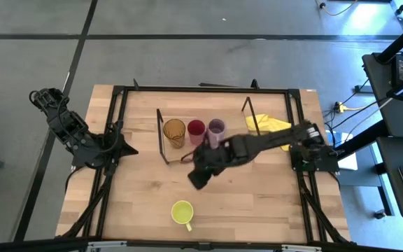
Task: Stack small to large cups/mugs on shelf
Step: Put the yellow mug on the shelf
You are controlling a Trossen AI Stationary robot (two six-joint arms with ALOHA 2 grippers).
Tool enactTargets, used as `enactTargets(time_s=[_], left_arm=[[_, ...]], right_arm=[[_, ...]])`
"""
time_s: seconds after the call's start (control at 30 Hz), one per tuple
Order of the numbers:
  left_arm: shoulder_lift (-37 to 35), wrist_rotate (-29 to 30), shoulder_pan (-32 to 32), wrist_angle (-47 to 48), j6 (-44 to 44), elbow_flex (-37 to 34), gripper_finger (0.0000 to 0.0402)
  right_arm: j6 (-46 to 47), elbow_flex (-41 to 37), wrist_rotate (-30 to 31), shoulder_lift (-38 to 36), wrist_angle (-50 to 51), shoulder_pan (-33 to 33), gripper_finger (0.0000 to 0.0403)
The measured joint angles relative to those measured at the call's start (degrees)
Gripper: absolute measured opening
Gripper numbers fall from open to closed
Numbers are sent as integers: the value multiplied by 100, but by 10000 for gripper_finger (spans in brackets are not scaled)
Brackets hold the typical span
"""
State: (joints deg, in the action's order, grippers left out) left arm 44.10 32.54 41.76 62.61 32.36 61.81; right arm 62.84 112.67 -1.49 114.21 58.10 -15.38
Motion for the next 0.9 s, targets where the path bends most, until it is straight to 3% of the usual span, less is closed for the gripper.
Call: enactTargets(time_s=[0.17, 0.33, 0.77, 0.9], left_arm=[[2, -44, 0, 0, 7, 1, 3], [1, -57, 0, 0, 9, -1, 8], [2, -62, 0, 0, 17, 1, 31], [4, -62, 0, -2, 20, -1, 29]], right_arm=[[50, 23, -672, 620, -581, -217, 128], [6, 75, -933, 892, -657, -267, 128], [273, 82, -863, 1407, -1424, -555, 128], [294, 46, -482, 1417, -1394, -621, 128]])
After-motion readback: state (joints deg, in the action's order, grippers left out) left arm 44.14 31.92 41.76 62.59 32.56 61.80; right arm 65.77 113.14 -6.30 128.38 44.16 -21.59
